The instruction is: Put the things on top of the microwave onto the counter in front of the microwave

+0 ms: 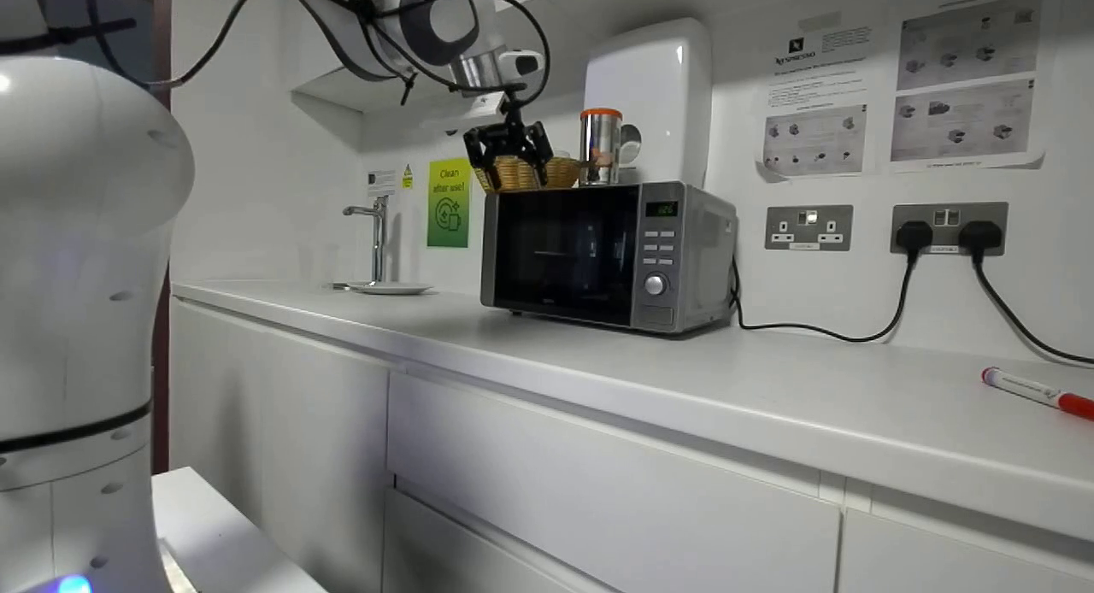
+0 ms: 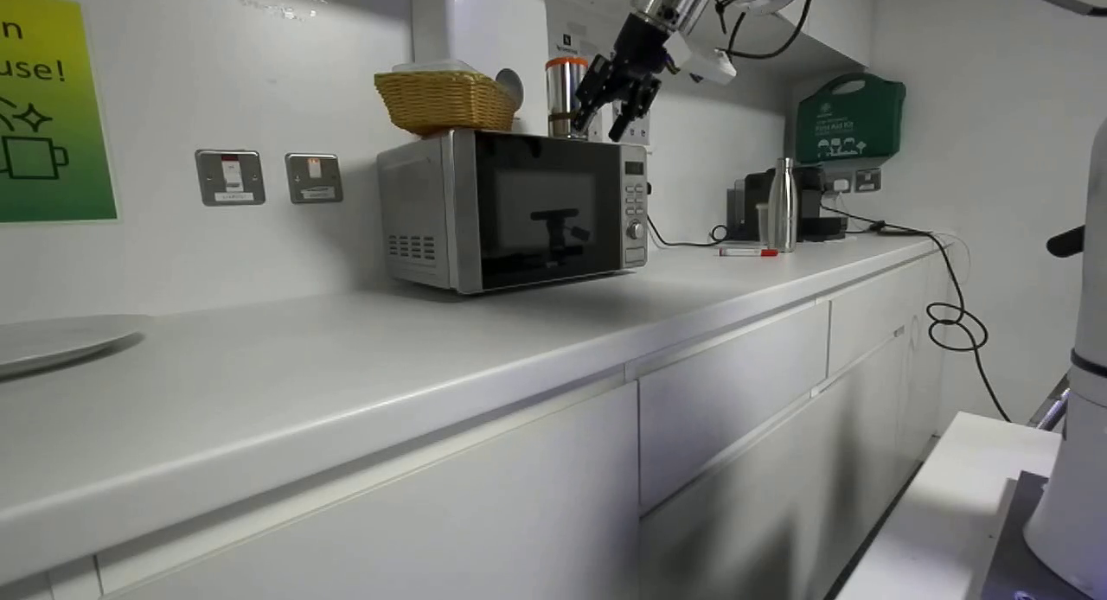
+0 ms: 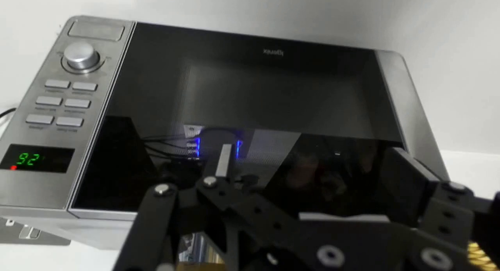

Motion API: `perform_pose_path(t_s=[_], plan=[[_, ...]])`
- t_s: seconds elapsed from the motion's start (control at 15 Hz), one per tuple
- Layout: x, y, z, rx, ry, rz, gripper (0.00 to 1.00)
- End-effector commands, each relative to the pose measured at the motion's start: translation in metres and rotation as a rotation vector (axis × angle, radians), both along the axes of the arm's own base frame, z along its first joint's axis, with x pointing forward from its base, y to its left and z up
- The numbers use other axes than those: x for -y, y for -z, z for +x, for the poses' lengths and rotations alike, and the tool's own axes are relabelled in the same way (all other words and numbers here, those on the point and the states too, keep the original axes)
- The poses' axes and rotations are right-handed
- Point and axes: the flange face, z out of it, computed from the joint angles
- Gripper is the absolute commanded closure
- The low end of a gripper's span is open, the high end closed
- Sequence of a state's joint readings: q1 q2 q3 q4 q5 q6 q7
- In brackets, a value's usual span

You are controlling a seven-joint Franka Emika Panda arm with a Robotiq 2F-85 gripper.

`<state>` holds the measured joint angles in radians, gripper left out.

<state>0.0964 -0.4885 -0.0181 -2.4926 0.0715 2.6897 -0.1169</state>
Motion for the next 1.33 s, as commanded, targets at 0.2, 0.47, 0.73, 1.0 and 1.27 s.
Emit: perform_pose_path(t_s=[0.2,0.47,0.73,1.0,1.27], plan=[[0.016,-0.01,0.029,0.194,0.037,-0.097,0.0],[0.03,-0.017,0.035,0.245,0.084,-0.101,0.0],[0.026,-0.017,0.043,0.239,0.107,-0.058,0.0],[0.02,-0.015,0.056,0.238,0.109,-0.023,0.0],[0.019,-0.014,0.069,0.259,0.101,-0.039,0.0]])
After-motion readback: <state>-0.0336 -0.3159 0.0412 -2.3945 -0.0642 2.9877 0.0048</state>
